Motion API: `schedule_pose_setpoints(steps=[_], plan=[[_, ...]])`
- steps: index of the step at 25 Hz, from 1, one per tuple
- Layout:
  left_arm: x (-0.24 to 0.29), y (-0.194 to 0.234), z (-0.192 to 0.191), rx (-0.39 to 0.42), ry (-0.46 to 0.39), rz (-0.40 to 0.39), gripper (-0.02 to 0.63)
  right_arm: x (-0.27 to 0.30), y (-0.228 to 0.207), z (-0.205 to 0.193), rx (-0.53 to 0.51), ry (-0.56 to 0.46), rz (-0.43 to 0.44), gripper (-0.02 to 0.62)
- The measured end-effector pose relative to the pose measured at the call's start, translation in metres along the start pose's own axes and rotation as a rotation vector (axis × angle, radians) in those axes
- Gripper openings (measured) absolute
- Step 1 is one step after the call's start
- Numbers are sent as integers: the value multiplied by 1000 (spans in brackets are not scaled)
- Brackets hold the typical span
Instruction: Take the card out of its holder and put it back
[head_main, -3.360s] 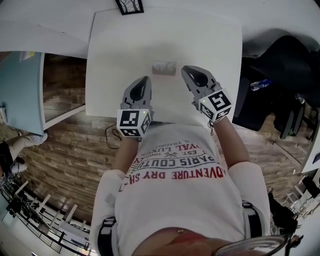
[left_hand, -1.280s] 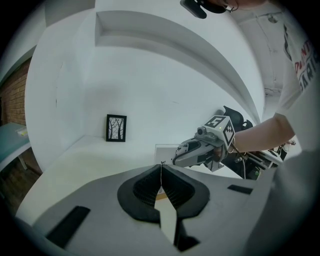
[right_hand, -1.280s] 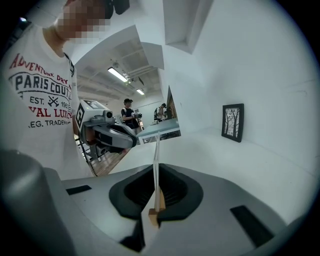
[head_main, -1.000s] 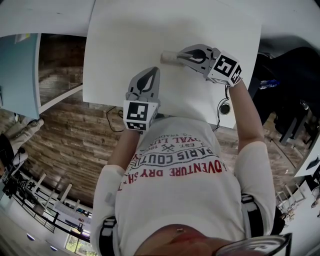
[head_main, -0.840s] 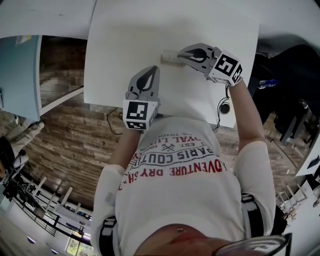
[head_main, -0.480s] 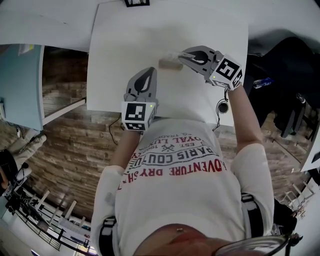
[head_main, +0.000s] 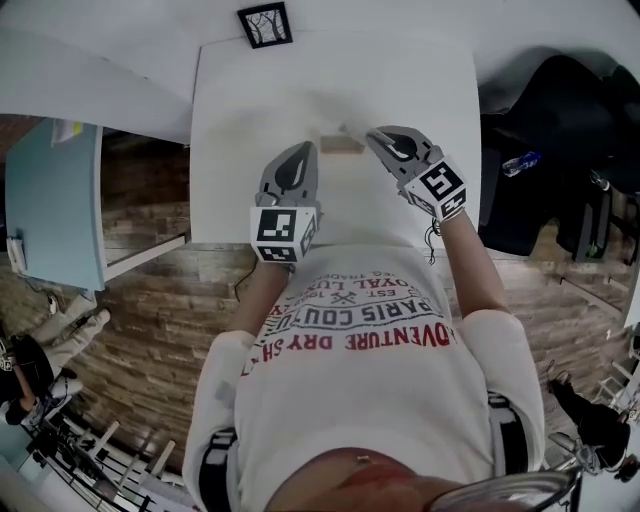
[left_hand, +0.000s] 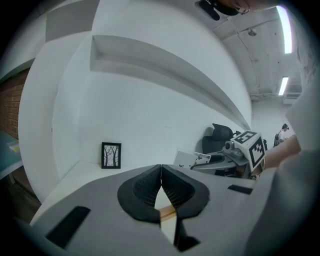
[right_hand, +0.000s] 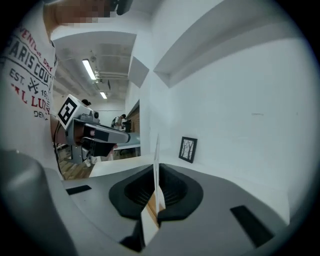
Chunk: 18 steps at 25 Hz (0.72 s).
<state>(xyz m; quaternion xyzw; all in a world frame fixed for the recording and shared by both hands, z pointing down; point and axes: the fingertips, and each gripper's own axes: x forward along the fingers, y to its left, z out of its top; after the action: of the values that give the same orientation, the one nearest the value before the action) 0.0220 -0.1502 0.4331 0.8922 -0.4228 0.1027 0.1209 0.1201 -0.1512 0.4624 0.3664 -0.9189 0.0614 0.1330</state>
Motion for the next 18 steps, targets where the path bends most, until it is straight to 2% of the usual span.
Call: schedule_pose_setpoints(steps=[4,13,18], plan=[[-6,-3,9,17,-20,-25,25,-14,-2,0,44,-23,-202,34],[-17,-3,10,49,-26,-44,25,-49,-17,3,162,-69,-536,34],[-19,3,13,45,-45,-38,25,-56,-20,3,206,-82,-601,34]])
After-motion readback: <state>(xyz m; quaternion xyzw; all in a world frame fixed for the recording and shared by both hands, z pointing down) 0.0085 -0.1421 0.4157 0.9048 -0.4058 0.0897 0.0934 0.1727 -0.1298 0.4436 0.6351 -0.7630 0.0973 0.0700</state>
